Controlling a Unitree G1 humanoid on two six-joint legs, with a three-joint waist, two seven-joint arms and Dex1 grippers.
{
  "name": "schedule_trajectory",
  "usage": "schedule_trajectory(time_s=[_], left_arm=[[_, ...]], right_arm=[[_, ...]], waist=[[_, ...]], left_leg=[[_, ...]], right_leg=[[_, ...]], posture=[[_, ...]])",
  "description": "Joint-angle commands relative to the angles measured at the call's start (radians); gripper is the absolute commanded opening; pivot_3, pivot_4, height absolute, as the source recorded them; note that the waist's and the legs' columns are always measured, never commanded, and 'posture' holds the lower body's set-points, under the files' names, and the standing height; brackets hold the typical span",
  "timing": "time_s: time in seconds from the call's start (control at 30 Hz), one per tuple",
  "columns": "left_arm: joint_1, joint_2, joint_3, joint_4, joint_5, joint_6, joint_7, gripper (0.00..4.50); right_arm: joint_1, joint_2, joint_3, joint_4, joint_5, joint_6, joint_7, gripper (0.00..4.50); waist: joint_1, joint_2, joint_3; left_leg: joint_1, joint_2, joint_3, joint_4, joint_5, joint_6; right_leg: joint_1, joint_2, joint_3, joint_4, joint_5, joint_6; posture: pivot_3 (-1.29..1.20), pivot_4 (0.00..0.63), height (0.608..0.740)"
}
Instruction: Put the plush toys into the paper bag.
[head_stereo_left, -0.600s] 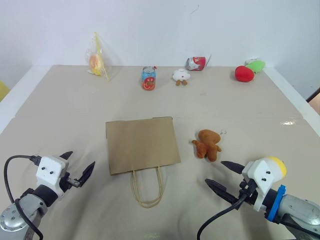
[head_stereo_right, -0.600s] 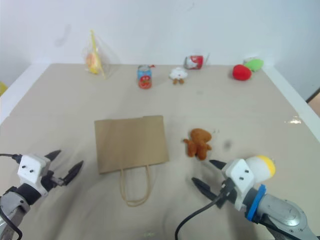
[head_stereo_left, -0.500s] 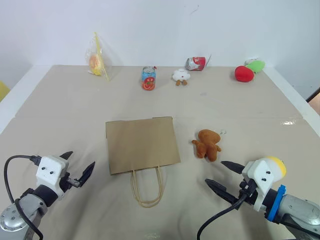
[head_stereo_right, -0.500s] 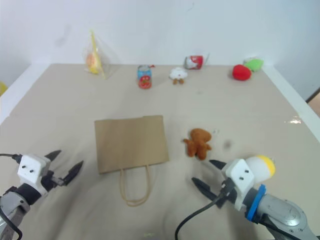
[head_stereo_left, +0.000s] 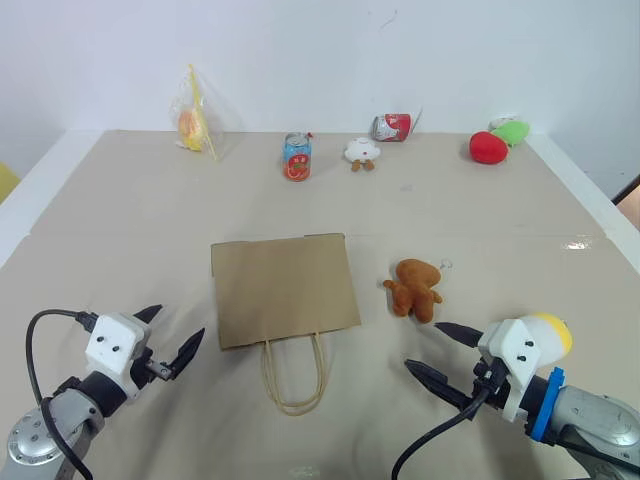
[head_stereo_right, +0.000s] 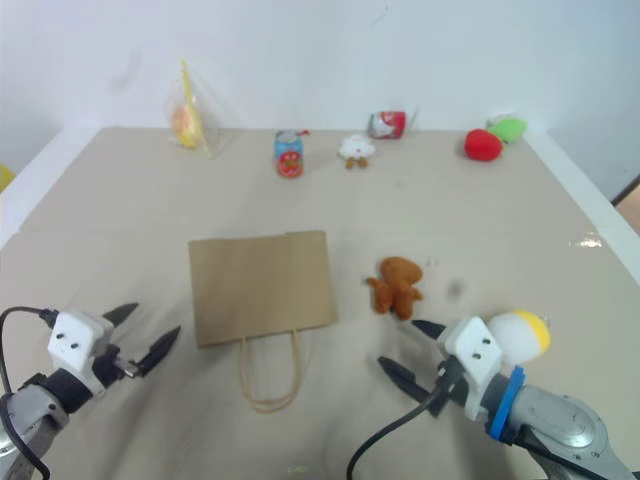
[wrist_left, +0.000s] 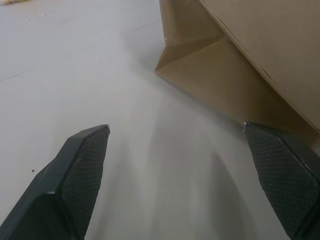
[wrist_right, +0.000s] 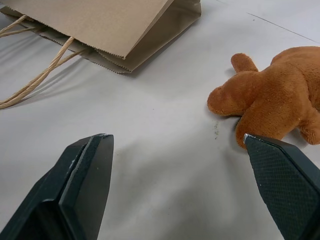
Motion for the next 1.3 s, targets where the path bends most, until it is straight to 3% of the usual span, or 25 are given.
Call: schedule_trajectory(time_s=[0.03, 0.2, 0.4, 0.63, 0.97, 1.3], left_arm=[[-0.064, 0.026, 0.032, -0.011, -0.015, -0.031, -0.013, 4.42], [-0.145, 0.14, -0.022, -0.057, 0.016, -0.109, -0.154, 4.42], [-0.217, 0.254, -0.231, -0.037, 0.078, -0.267, -0.383, 4.42], [-0.416, 0.273, -0.448, 0.123, 0.163, -0.479, -0.581, 4.42], [-0.512, 0.329, -0.445, 0.308, 0.146, -0.668, -0.701, 4.42], [-0.57, 0.276, -0.51, 0.361, 0.194, -0.74, -0.675, 4.42]], right_arm=[[-0.129, -0.046, -0.022, 0.009, 0.035, -0.003, 0.022, 4.5], [-0.462, -0.121, 0.116, 0.007, 0.172, 0.072, 0.17, 4.5], [-0.668, -0.092, 0.331, 0.116, 0.125, 0.029, 0.312, 4.5], [-0.712, -0.07, 0.376, 0.152, 0.078, 0.004, 0.299, 4.5], [-0.63, -0.085, 0.323, 0.082, 0.08, 0.029, 0.224, 4.5], [-0.63, -0.063, 0.315, 0.045, 0.199, 0.099, 0.216, 4.5]], waist=[[0.0, 0.0, 0.0], [-0.002, -0.001, 0.001], [0.0, -0.001, 0.001], [0.003, -0.001, 0.001], [0.001, -0.001, 0.001], [0.002, -0.001, 0.001]], left_leg=[[0.0, 0.0, 0.0, 0.0, 0.0, 0.0], [0.001, 0.0, 0.0, 0.001, 0.0, 0.001], [0.002, 0.0, -0.003, 0.0, 0.001, 0.001], [-0.003, -0.001, -0.005, 0.0, -0.004, 0.001], [0.0, 0.0, -0.005, 0.002, -0.004, 0.001], [0.0, 0.0, -0.004, 0.002, -0.004, 0.001]], right_leg=[[0.0, 0.0, 0.0, 0.0, 0.0, 0.0], [0.001, 0.0, -0.001, 0.0, 0.0, 0.0], [0.002, 0.002, -0.002, 0.001, 0.0, 0.0], [0.0, 0.001, -0.002, 0.001, -0.001, 0.002], [0.001, 0.002, -0.003, 0.004, 0.0, 0.004], [0.001, 0.001, -0.003, 0.004, 0.0, 0.004]], posture=[[0.0, 0.15, 0.74], [0.0, 0.15, 0.74], [0.0, 0.15, 0.74], [0.0, 0.15, 0.74], [0.0, 0.15, 0.74], [0.0, 0.15, 0.74]])
